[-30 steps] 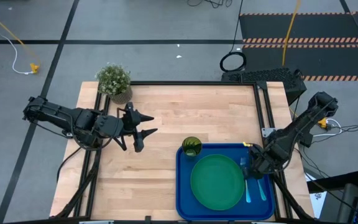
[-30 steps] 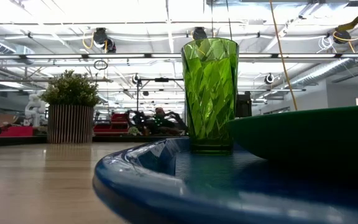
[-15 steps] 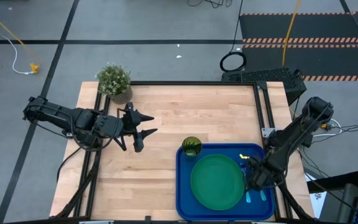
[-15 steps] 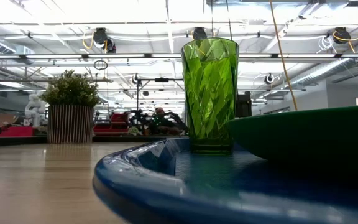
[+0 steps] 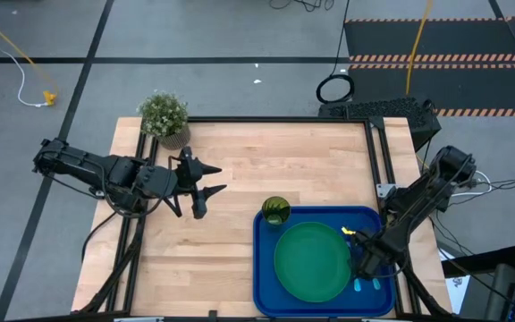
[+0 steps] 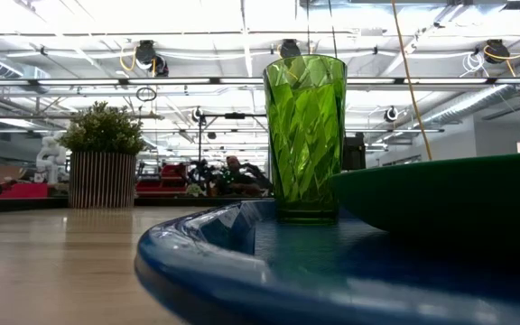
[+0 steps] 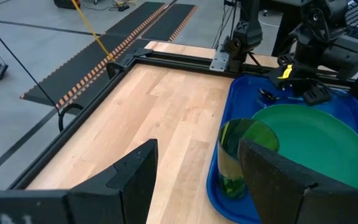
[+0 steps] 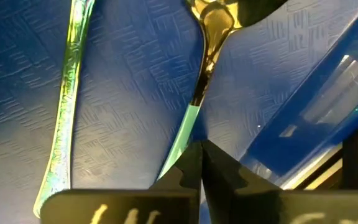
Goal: Pick and place plate/cup/fork/spoon on tray
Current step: Put the blue spoon on the blue tray to the right of the blue fork
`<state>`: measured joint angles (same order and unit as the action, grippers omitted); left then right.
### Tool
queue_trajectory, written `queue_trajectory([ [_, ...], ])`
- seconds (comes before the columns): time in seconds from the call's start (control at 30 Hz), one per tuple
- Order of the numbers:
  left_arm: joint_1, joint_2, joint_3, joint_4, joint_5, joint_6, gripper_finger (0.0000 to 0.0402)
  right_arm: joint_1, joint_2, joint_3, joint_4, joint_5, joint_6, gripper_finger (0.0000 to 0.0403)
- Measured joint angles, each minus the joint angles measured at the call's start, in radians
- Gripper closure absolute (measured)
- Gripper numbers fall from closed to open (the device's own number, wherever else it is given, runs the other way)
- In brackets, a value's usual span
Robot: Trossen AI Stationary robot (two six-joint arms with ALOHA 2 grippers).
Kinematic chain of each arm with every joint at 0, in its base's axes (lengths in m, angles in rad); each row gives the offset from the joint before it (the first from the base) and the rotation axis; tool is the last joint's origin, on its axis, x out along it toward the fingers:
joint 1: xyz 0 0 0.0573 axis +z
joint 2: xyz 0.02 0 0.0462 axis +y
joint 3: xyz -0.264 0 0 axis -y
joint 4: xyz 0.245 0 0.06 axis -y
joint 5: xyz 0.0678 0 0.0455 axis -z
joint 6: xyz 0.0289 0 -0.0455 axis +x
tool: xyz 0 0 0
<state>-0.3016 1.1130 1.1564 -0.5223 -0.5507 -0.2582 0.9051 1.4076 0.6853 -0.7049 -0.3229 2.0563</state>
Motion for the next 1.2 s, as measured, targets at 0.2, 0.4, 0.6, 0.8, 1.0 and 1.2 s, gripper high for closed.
queue_trajectory([
  [0.2,0.0,0.0,0.0,0.0,0.0,0.002,0.0176,0.0,0.002,0.0,0.016,-0.003,0.026,0.0403],
  [0.4,0.0,0.0,0.0,0.0,0.0,0.002,0.0176,0.0,-0.026,-0.002,0.033,-0.019,0.06,0.0403],
  [0.6,0.0,0.0,0.0,0.0,0.0,0.015,0.0176,0.0,-0.063,-0.002,0.028,-0.022,0.082,0.0403],
  [0.8,0.0,0.0,0.0,-0.001,0.0,0.018,0.0176,0.0,-0.071,-0.002,0.024,-0.022,0.093,0.0403],
  [1.0,0.0,0.0,0.0,-0.001,0.001,0.018,0.0176,0.0,-0.071,-0.002,0.025,-0.018,0.104,0.0403],
  [1.2,0.0,0.0,0.0,-0.001,0.001,0.022,0.0176,0.0,-0.071,-0.006,0.017,-0.016,0.102,0.0403],
])
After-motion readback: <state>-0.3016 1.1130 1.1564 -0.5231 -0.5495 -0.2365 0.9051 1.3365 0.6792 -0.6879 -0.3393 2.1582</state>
